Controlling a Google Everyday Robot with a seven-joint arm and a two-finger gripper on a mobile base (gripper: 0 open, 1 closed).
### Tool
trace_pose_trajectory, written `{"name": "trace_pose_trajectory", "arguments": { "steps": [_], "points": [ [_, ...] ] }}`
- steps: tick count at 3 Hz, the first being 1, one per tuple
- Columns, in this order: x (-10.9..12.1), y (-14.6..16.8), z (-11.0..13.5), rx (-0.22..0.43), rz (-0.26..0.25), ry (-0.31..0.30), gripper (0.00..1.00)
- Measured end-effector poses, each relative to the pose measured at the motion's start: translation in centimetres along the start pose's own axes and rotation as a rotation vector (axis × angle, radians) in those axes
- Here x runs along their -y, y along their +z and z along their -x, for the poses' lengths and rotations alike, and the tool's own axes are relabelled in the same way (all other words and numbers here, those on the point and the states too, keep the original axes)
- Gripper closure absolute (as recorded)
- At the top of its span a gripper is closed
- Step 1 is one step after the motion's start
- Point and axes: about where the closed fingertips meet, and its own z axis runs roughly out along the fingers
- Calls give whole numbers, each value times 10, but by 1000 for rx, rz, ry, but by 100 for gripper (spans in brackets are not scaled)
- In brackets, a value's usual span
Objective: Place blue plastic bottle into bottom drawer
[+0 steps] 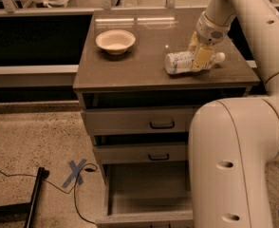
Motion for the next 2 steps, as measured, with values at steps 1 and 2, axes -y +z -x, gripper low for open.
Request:
{"name": "trace_pose_trajectory", "arguments": {
  "steps": [1,2],
  "points": [
    [-7,-11,6,44,-1,-6,83],
    [-28,-44,10,116,-13,29,100]
  ]
}}
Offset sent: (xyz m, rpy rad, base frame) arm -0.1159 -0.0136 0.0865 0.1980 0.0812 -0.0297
